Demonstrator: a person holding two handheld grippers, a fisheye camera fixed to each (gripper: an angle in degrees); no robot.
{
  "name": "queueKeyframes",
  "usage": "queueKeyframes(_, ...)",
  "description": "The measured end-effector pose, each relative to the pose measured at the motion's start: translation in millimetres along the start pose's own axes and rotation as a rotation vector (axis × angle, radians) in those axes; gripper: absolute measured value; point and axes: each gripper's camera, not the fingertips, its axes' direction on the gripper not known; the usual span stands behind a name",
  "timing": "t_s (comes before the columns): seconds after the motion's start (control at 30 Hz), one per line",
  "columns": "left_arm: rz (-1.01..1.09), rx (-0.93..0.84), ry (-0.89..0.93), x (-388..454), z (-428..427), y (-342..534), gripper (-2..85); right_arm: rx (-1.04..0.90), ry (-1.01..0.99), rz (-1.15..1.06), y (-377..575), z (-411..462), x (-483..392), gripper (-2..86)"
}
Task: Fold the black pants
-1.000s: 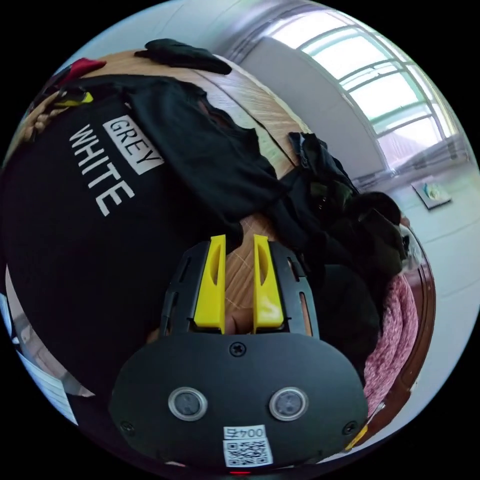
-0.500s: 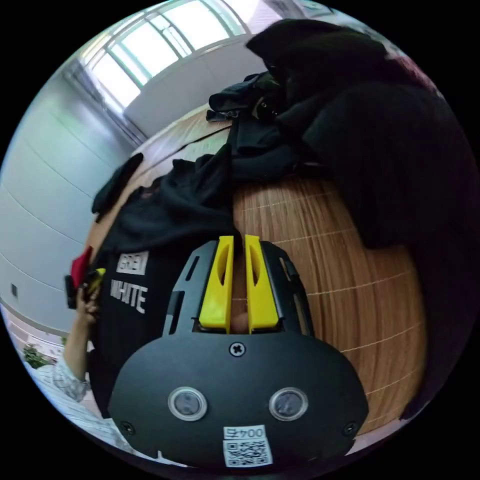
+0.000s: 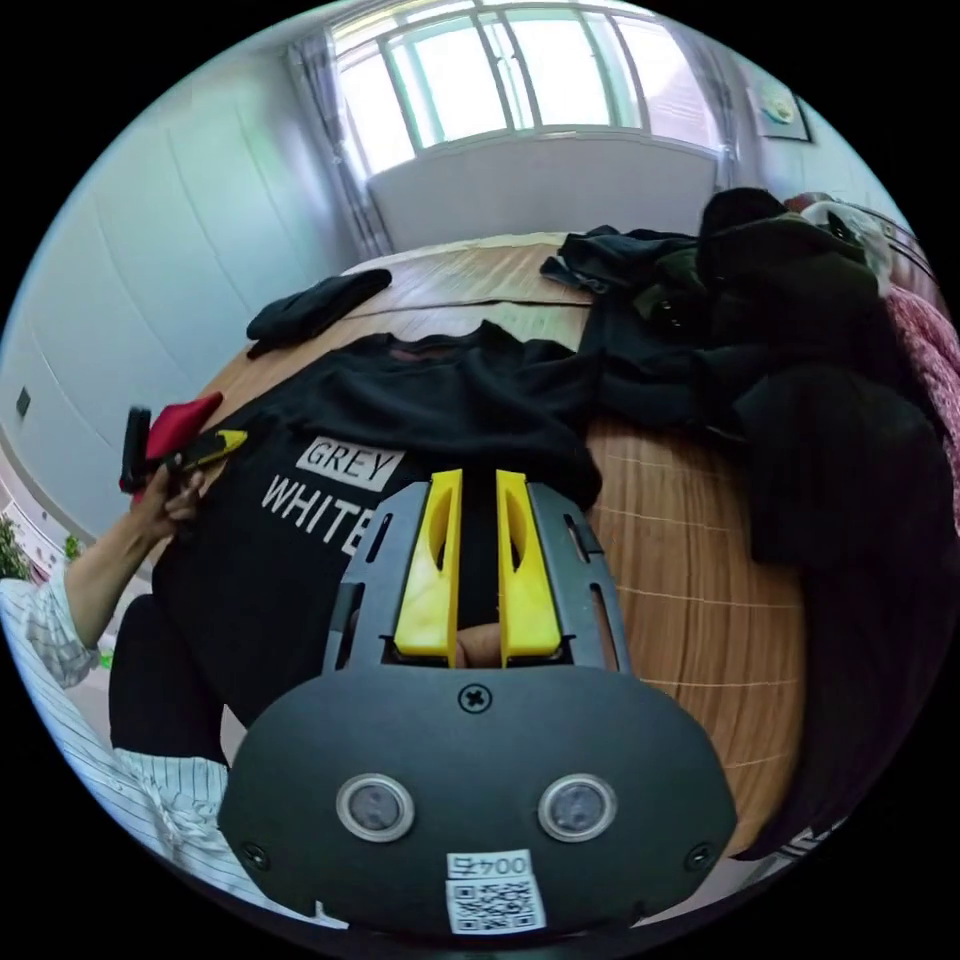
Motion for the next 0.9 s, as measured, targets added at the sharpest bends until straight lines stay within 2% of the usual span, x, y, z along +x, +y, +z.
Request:
queueKeyframes(0.07, 0.155, -0.071, -0.093, 36.8, 46.2, 2.7, 7.3, -0.038, 0.015, -0.005, 7.3, 10.6, -10.6, 6.3)
queueKeyframes(0.13, 0.190, -0.106, -0.151, 50.1, 78.7, 3.6, 8.0, -0.056, 0.021, 0.006, 11.7, 15.5, -12.5, 5.7)
queueKeyframes(0.33, 0.078, -0.155, -0.205, 40.5, 150.1, 16.2, 10.2, -0.056, 0.023, 0.052, 10.3, 10.0, -6.5, 5.0)
queueKeyframes(0.47, 0.051, -0.173, -0.176, 39.1, 184.8, 30.1, 8.4, -0.077, 0.022, 0.074, 5.0, 11.1, -3.7, 3.2)
queueKeyframes(0.63, 0.075, -0.114, -0.184, 53.4, 182.9, 27.0, 4.4, -0.109, 0.076, 0.075, -2.1, 14.4, -10.1, -0.1)
queueKeyframes(0.73, 0.141, -0.185, -0.319, 54.8, 187.9, 25.6, 4.4, -0.122, 0.079, 0.080, -5.4, 16.2, -10.8, -0.3)
queueKeyframes(0.8, 0.101, -0.279, -0.312, 36.7, 205.4, 36.0, 5.2, -0.127, 0.064, 0.086, -7.2, 16.4, -9.2, -0.1)
queueKeyframes(0.9, -0.003, -0.251, -0.251, 24.9, 196.3, 47.4, 7.2, -0.133, 0.026, 0.072, -8.9, 11.6, -7.5, 1.5)
